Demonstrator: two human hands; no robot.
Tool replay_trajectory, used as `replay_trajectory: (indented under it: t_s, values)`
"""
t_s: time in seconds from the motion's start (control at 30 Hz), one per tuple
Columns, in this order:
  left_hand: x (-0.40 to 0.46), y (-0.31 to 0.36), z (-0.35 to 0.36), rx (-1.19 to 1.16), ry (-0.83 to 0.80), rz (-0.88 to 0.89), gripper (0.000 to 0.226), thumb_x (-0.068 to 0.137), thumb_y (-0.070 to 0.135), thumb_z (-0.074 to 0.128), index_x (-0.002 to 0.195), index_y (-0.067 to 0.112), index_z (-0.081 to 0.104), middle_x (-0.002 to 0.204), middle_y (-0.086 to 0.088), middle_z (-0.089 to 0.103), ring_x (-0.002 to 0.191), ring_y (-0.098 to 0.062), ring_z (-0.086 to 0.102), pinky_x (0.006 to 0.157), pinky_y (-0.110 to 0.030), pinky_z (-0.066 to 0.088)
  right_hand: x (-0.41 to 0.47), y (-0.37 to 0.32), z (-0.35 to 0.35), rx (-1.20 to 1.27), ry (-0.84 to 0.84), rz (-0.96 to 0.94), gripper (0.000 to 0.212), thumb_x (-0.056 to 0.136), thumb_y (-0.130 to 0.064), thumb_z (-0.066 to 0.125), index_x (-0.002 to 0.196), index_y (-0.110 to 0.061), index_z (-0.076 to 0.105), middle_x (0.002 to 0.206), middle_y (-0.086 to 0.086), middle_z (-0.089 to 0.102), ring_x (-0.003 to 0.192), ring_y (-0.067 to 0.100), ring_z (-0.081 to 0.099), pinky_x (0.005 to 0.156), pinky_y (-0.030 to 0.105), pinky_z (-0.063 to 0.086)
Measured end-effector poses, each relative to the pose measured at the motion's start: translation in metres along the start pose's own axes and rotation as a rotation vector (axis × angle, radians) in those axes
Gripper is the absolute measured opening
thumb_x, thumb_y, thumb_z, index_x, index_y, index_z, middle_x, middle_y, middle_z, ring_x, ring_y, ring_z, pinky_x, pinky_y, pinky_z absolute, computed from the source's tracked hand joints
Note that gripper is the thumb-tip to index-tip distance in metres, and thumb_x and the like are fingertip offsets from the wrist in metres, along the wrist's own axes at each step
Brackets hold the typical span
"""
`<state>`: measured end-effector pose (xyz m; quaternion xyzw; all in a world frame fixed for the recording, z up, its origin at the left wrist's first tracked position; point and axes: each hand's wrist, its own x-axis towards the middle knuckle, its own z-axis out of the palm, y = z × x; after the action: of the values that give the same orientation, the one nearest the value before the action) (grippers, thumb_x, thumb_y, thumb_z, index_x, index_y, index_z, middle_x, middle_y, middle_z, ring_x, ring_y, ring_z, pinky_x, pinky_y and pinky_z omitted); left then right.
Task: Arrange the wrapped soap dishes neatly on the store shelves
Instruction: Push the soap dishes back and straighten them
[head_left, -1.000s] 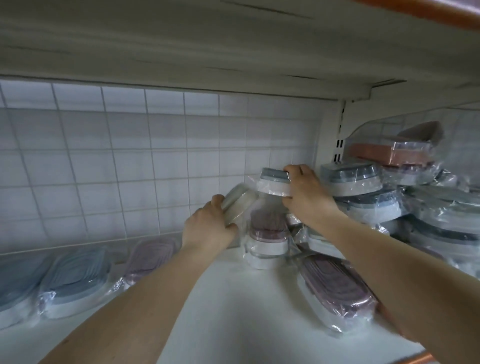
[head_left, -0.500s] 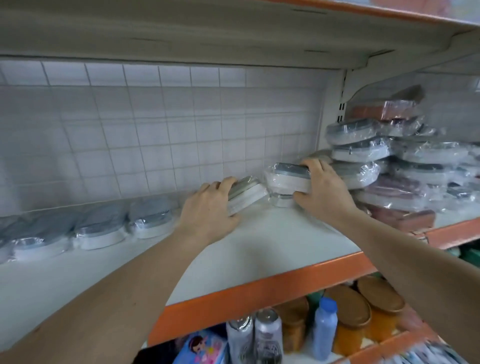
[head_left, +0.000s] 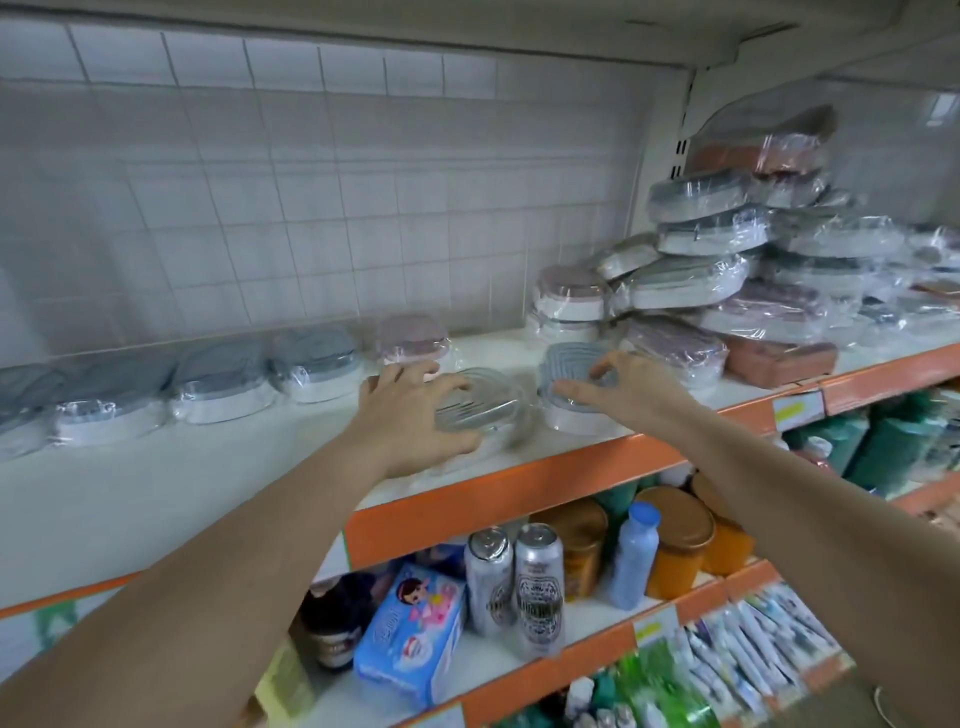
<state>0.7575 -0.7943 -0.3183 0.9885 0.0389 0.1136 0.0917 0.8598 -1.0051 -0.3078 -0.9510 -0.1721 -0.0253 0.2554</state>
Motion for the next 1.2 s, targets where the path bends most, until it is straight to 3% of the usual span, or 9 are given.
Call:
replay_trajectory:
  t_s: [0.07, 0.17, 0.27, 0.4, 0.57, 0.77, 1.0, 1.2]
  values:
    - [0.004, -0.012, 0.0, -0.164, -0.122, -0.071, 0.065, 0.078, 0.049, 0.067, 0.134, 0.045, 0.036, 0.154, -0.001, 0.017, 0.141, -0.021, 0.014, 0.115, -0.04, 0.014, 0.011, -0.007, 0.006, -0.029, 0.033, 0.049, 0.077, 0.076, -0.068, 0.056, 0.128, -0.013, 0.044, 0.136, 0.012, 0.041, 0.117, 0.029, 0.048, 0.09, 0.035, 0.04]
    - [0.007, -0.016, 0.002, -0.399, -0.185, -0.099, 0.068, 0.073, 0.039, 0.076, 0.13, 0.043, 0.04, 0.145, 0.001, 0.029, 0.134, -0.018, 0.03, 0.107, -0.029, 0.027, 0.025, -0.011, 0.02, -0.054, -0.03, 0.099, 0.083, 0.077, -0.061, 0.058, 0.138, -0.012, 0.03, 0.138, 0.018, 0.034, 0.117, 0.035, 0.048, 0.086, 0.035, 0.042]
    - [0.009, -0.012, 0.002, -0.405, -0.103, -0.112, 0.063, 0.071, 0.036, 0.078, 0.125, 0.042, 0.046, 0.134, 0.003, 0.038, 0.123, -0.013, 0.039, 0.094, -0.02, 0.028, 0.038, -0.013, 0.021, -0.036, 0.015, 0.082, 0.074, 0.078, -0.053, 0.059, 0.135, -0.014, 0.033, 0.129, 0.016, 0.044, 0.112, 0.033, 0.051, 0.079, 0.033, 0.038]
    - [0.002, -0.018, -0.01, -0.462, 0.122, -0.19, 0.059, 0.071, 0.036, 0.077, 0.121, 0.045, 0.047, 0.128, 0.009, 0.037, 0.106, -0.005, 0.043, 0.087, -0.012, 0.026, 0.057, -0.042, 0.009, 0.123, 0.189, -0.081, 0.071, 0.08, -0.047, 0.062, 0.138, -0.015, 0.035, 0.139, 0.015, 0.035, 0.121, 0.035, 0.046, 0.094, 0.038, 0.038]
    - [-0.03, -0.061, -0.043, -0.341, 0.372, -0.38, 0.063, 0.072, 0.042, 0.076, 0.128, 0.04, 0.047, 0.134, 0.002, 0.038, 0.127, -0.019, 0.035, 0.108, -0.029, 0.029, 0.06, -0.126, 0.026, 0.223, 0.169, -0.299, 0.07, 0.079, -0.045, 0.063, 0.138, -0.018, 0.035, 0.143, 0.009, 0.03, 0.119, 0.034, 0.048, 0.094, 0.037, 0.039]
    - [-0.113, -0.147, -0.088, -0.132, 0.567, -0.64, 0.063, 0.074, 0.04, 0.072, 0.131, 0.036, 0.046, 0.135, -0.004, 0.039, 0.125, -0.026, 0.036, 0.104, -0.034, 0.032, 0.028, -0.238, 0.08, 0.245, 0.007, -0.472, 0.067, 0.079, -0.047, 0.063, 0.136, -0.022, 0.037, 0.142, 0.006, 0.031, 0.117, 0.033, 0.049, 0.091, 0.036, 0.039]
    - [-0.213, -0.258, -0.136, 0.071, 0.622, -0.864, 0.065, 0.076, 0.042, 0.066, 0.135, 0.033, 0.041, 0.136, -0.01, 0.037, 0.122, -0.034, 0.034, 0.101, -0.039, 0.032, -0.028, -0.369, 0.155, 0.267, -0.08, -0.54, 0.063, 0.079, -0.048, 0.062, 0.133, -0.023, 0.04, 0.135, 0.005, 0.037, 0.115, 0.03, 0.051, 0.086, 0.033, 0.039]
    - [-0.252, -0.332, -0.157, 0.086, 0.554, -0.854, 0.065, 0.077, 0.044, 0.063, 0.136, 0.032, 0.039, 0.137, -0.01, 0.035, 0.12, -0.034, 0.033, 0.098, -0.04, 0.033, -0.046, -0.444, 0.204, 0.196, -0.117, -0.456, 0.069, 0.081, -0.049, 0.061, 0.139, -0.019, 0.037, 0.14, 0.009, 0.034, 0.118, 0.031, 0.049, 0.086, 0.033, 0.039]
